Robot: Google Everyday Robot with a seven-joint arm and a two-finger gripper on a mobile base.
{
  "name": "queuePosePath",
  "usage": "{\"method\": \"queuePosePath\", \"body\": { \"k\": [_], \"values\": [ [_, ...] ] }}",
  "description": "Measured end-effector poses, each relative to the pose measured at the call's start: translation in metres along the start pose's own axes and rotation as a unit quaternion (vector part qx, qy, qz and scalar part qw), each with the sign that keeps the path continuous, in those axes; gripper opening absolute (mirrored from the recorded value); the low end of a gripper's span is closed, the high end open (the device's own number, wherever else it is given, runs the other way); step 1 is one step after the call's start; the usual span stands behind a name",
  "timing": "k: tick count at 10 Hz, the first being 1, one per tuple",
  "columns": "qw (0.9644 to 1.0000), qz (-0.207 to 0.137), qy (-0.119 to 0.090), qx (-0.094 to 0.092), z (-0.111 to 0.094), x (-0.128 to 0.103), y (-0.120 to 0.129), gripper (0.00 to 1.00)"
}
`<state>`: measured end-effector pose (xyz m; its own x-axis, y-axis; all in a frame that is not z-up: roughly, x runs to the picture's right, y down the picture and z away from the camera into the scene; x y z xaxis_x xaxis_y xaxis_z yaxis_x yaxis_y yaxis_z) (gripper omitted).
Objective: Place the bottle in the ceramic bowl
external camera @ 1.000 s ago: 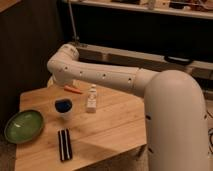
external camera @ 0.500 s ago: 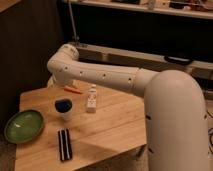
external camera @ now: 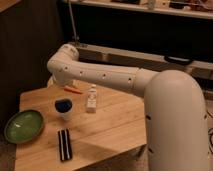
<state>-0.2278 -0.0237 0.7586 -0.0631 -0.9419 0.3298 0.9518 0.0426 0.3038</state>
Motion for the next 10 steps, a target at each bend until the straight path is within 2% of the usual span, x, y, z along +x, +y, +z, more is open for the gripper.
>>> {"method": "queuePosePath", "body": {
  "k": [8,9,10],
  "values": [
    [1.0000,0.000,0.000,0.000,0.0001,0.0005,-0.0001,0.80],
    [1.0000,0.002,0.002,-0.006,0.0005,0.0009,0.0021,0.80],
    [0.9997,0.011,0.004,-0.021,-0.0008,0.0042,0.0097,0.80]
  ]
}}
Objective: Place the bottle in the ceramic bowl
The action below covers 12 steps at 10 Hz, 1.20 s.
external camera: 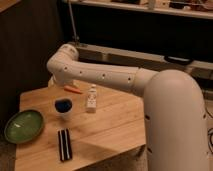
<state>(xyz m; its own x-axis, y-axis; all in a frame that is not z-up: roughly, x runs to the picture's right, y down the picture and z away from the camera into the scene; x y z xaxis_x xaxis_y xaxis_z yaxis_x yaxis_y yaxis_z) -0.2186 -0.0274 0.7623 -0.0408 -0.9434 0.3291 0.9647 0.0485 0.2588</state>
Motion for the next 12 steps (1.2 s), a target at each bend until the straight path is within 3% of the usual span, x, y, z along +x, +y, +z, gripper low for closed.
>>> {"method": "queuePosePath", "body": {
  "k": [2,4,7,9,12],
  "values": [
    [0.9995,0.022,0.001,-0.022,-0.001,0.011,0.031,0.80],
    [0.9985,0.041,-0.007,-0.035,-0.001,0.028,0.096,0.80],
    [0.9976,0.034,-0.046,-0.039,0.024,0.040,0.181,0.80],
    [0.9966,0.022,-0.069,-0.039,0.048,0.037,0.201,0.80],
    [0.9947,-0.006,-0.096,-0.035,0.086,0.033,0.184,0.80]
  ]
}}
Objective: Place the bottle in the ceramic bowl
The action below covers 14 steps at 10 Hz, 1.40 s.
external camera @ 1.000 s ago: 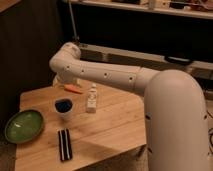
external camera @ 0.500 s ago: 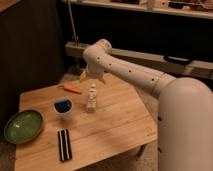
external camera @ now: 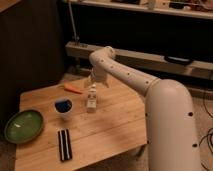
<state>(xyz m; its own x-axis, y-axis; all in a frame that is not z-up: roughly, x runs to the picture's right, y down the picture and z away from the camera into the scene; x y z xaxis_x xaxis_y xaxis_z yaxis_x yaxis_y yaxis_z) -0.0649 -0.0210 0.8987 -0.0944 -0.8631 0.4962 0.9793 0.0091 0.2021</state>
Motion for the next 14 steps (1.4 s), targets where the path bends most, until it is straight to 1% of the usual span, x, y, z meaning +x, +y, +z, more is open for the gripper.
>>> {"method": "queuePosePath", "body": {
  "k": [1,2,3,5,7,8,10,11,12,13,14],
  "values": [
    [0.9999,-0.007,-0.008,0.000,0.012,0.003,-0.014,0.80],
    [0.9997,-0.016,-0.019,0.000,0.032,0.003,-0.030,0.80],
    [0.9994,-0.018,-0.028,-0.004,0.048,0.001,-0.035,0.80],
    [0.9989,-0.012,-0.041,-0.017,0.073,-0.006,-0.038,0.80],
    [0.9983,0.004,-0.049,-0.030,0.083,-0.012,-0.033,0.79],
    [0.9981,0.011,-0.051,-0.034,0.084,-0.014,-0.030,0.73],
    [0.9975,0.020,-0.055,-0.038,0.085,-0.015,-0.027,0.55],
    [0.9968,0.025,-0.063,-0.042,0.091,-0.016,-0.026,0.41],
    [0.9963,0.026,-0.069,-0.043,0.098,-0.017,-0.028,0.33],
    [0.9963,0.027,-0.070,-0.041,0.103,-0.017,-0.031,0.23],
    [0.9972,0.029,-0.058,-0.036,0.103,-0.016,-0.031,0.13]
  ]
}}
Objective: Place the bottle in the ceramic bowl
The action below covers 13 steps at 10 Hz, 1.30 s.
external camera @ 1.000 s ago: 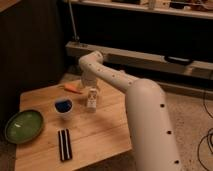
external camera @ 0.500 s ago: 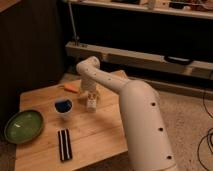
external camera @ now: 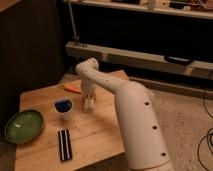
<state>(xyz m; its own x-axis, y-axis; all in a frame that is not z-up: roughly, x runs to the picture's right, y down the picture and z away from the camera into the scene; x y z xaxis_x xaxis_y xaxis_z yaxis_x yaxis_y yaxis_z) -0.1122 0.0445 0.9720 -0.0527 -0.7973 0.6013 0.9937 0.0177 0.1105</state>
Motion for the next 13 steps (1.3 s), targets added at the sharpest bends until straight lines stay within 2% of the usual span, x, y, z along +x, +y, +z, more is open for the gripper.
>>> {"method": "queuePosePath", "body": {
  "k": [1,3,4,6,7,9,10,11,13],
  "values": [
    [0.9997,0.005,0.025,0.005,-0.006,0.002,0.001,0.03],
    [0.9974,0.000,0.071,0.014,-0.033,0.005,-0.006,0.00],
    [0.9951,-0.009,0.097,0.017,-0.057,0.007,-0.013,0.00],
    [0.9902,-0.026,0.135,0.025,-0.103,0.013,-0.026,0.00],
    [0.9861,-0.041,0.158,0.031,-0.133,0.019,-0.040,0.00],
    [0.9781,-0.075,0.189,0.044,-0.178,0.030,-0.069,0.00],
    [0.9723,-0.098,0.204,0.058,-0.206,0.038,-0.089,0.00],
    [0.9678,-0.115,0.212,0.071,-0.225,0.043,-0.105,0.00],
    [0.9560,-0.161,0.222,0.104,-0.262,0.052,-0.144,0.00]
  ]
}}
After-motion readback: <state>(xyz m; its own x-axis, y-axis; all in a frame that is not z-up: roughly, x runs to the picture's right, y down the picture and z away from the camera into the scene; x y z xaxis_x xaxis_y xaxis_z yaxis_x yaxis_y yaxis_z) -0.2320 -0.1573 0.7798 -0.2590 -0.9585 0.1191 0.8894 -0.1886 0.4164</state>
